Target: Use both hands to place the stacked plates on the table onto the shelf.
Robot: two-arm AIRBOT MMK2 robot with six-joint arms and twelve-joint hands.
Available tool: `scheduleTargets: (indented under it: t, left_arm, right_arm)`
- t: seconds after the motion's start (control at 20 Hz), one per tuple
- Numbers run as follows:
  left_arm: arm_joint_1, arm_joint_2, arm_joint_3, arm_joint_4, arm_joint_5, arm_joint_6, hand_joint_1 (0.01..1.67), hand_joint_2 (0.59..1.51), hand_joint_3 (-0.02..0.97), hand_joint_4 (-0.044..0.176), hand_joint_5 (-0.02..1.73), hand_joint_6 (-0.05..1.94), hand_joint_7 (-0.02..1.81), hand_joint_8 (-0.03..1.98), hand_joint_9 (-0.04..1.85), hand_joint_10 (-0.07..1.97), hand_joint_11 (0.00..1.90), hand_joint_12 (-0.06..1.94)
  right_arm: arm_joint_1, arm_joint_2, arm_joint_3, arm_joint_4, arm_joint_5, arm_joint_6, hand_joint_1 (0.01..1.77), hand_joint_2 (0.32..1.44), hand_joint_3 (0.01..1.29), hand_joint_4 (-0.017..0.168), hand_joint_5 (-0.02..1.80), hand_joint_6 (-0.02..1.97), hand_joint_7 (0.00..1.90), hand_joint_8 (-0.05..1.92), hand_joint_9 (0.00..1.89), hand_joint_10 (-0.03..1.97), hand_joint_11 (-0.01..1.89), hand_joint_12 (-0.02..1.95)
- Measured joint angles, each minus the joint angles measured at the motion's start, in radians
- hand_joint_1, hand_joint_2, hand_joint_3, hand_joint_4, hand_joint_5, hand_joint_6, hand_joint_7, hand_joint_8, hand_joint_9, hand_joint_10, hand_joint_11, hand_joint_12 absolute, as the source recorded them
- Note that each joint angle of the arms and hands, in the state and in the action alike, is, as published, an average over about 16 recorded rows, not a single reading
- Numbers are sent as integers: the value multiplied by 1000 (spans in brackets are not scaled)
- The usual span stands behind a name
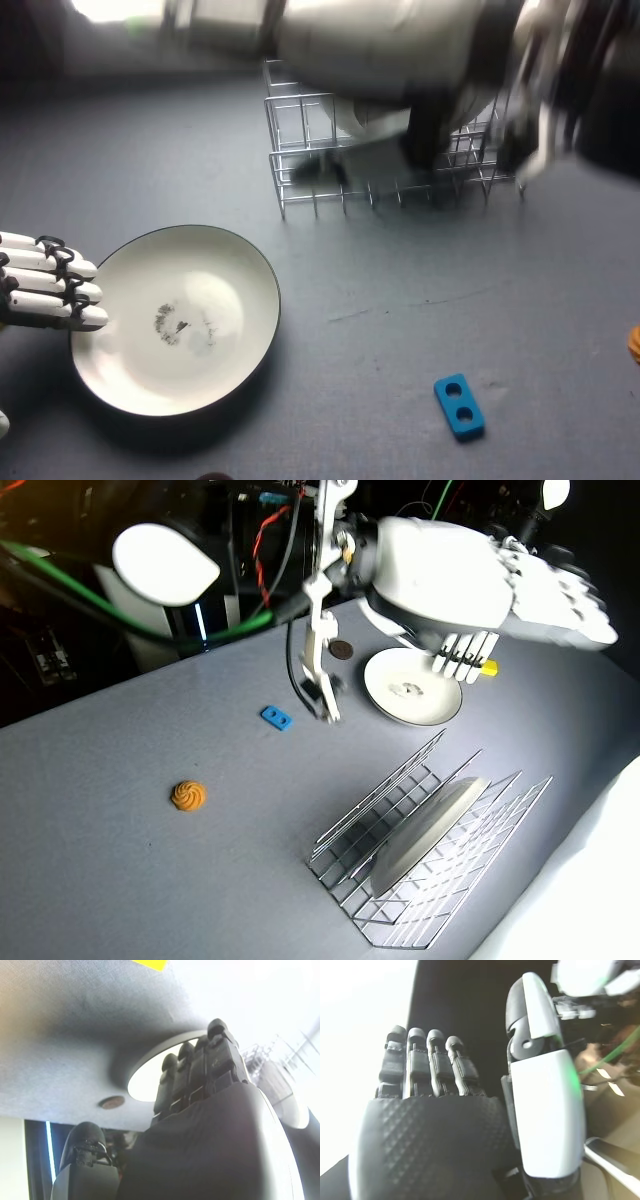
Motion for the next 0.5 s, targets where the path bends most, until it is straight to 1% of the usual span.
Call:
scheduleTargets:
  t: [0.15,0.3,0.5]
  left_arm:
    - [15,-3,0,-4,4,-1,13,1111,18,2,74,7,28,15,-18,-27,22,9]
    - [31,-6,0,-8,7,-3,13,1112,18,2,71,2,25,12,-18,-29,22,9]
    - [50,-10,0,-11,12,-7,13,1113,18,2,66,-5,17,8,-19,-29,22,9]
  right_arm:
    - [-26,1,-61,1,-28,-40,1184,1058,16,2,59,28,68,28,66,16,14,148]
    - [-61,-4,-93,3,-55,-62,1221,1052,16,3,26,28,25,28,22,16,14,31]
    - [-103,-24,-99,6,-87,-83,1267,1047,16,1,21,28,18,28,14,16,15,8]
